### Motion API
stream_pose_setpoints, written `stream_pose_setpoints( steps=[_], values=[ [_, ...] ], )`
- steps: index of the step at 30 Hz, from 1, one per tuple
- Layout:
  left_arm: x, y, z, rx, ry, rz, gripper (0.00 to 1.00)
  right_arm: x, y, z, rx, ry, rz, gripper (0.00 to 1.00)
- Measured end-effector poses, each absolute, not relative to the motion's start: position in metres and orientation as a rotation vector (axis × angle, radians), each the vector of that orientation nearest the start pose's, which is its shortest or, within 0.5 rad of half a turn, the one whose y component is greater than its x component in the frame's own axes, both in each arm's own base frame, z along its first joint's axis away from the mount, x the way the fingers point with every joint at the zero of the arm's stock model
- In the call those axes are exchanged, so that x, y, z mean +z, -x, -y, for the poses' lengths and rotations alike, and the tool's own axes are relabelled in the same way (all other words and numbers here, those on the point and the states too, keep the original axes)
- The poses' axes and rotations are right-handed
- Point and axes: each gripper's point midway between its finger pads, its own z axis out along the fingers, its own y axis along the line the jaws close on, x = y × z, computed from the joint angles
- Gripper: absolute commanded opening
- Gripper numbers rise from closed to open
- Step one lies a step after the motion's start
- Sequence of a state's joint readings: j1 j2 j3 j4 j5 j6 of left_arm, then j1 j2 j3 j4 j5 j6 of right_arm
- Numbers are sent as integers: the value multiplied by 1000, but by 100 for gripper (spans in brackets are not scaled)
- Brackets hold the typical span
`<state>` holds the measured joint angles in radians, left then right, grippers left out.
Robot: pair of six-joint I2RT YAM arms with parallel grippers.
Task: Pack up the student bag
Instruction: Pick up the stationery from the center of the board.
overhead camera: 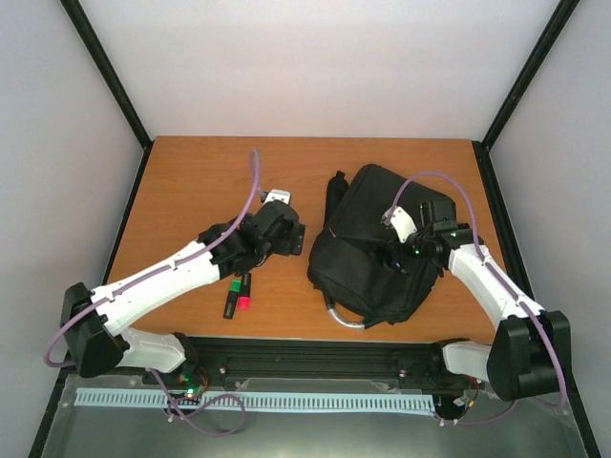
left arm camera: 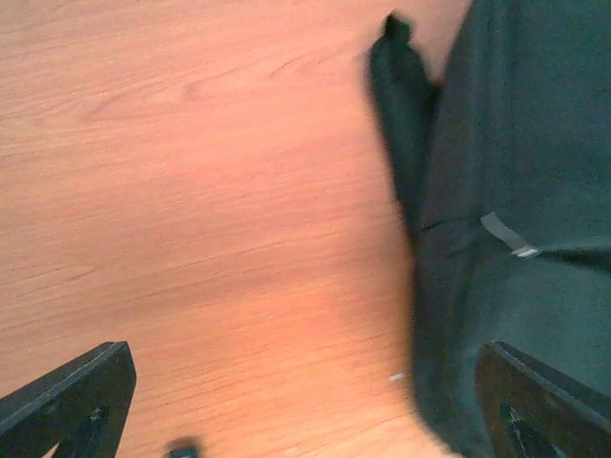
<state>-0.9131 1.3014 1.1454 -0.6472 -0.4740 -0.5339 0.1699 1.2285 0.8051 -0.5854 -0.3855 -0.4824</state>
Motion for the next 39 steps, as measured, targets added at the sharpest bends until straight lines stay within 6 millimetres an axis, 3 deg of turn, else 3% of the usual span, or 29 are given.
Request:
stream_pose_setpoints(
  steps=[7, 12, 15, 20, 24, 28, 31, 33, 34, 39],
  values=[
    [197, -272, 187, 210, -398, -2368, 100, 118, -288, -116, 378, 939, -2330, 6],
    [198, -268, 148, 486, -381, -2389, 100, 119, -286, -118, 400, 946, -2325, 6],
    [206, -272, 138, 583, -346, -2370, 100, 120, -285, -120, 415, 952, -2321, 6],
    [213, -258, 134, 420, -333, -2362, 100, 121, -283, -122, 434, 956, -2319, 6],
    [241, -251, 135, 190, -224, -2283, 100, 121, -283, -122, 441, 958, -2319, 6],
    [248, -251, 113, 244, -75, -2225, 100, 121, -282, -123, 444, 958, -2319, 6],
    [232, -257, 117, 305, -113, -2274, 100, 121, -282, -123, 446, 958, -2319, 7],
    [214, -260, 121, 317, -153, -2344, 84, 121, -282, -123, 447, 959, -2320, 7],
    [207, -261, 121, 313, -155, -2376, 82, 121, -282, -123, 449, 959, -2320, 7],
    [177, -266, 107, 195, -82, -2539, 84, 121, -281, -124, 456, 961, -2318, 7]
  ],
)
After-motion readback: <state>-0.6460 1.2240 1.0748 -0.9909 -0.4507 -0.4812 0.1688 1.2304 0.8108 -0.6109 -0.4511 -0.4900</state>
